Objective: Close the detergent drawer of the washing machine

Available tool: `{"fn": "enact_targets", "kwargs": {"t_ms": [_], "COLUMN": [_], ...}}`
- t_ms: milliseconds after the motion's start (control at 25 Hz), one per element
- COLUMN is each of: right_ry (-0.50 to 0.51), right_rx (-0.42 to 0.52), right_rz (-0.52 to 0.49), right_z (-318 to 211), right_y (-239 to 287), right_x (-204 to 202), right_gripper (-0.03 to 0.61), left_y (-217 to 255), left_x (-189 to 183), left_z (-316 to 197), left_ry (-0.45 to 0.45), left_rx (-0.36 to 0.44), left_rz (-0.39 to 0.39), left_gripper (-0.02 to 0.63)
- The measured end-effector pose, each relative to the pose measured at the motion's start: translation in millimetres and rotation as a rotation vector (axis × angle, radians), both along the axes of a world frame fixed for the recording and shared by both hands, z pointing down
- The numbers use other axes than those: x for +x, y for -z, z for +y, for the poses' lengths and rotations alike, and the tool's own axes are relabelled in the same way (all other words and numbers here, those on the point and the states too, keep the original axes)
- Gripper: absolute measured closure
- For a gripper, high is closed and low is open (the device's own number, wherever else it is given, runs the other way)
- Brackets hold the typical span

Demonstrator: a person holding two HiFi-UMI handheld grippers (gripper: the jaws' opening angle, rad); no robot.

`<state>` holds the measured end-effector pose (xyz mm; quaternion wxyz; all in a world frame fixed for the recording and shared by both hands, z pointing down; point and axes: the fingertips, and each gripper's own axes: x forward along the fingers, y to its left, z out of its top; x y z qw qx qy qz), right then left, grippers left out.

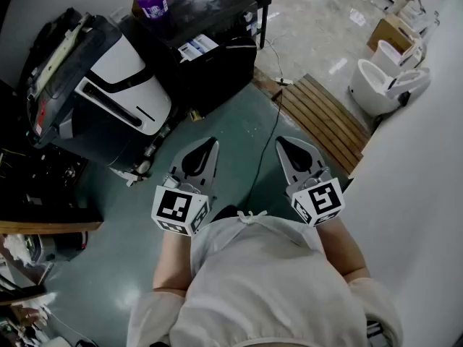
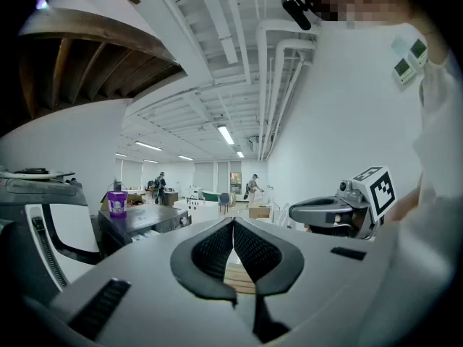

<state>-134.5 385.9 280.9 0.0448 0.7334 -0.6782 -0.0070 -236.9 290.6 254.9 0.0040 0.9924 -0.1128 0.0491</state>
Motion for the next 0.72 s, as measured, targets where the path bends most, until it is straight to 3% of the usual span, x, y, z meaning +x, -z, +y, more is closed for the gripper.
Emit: {"fn": "enact_targets", "kwargs": {"t_ms": [400,720], "right_ry": [-0.007,-0.044], "right_rx": [-0.003,-0.004], "right_rz": [-0.009,-0.073], "right_z": [4.0,9.5], "right_y": [-2.8,-7.0], "right_x": [5.3,23.0], "right_gripper": [0.575,0.572], "left_y": [-4.1,-10.6], "left_x": [8.0,24.5], "left_z": [3.9,4.7], "left_ry": [-0.005,-0.019], "left_rx": [-0.003,-0.020], "left_rz": [-0.012,-0.024], "left_gripper": [0.594,0.594]}}
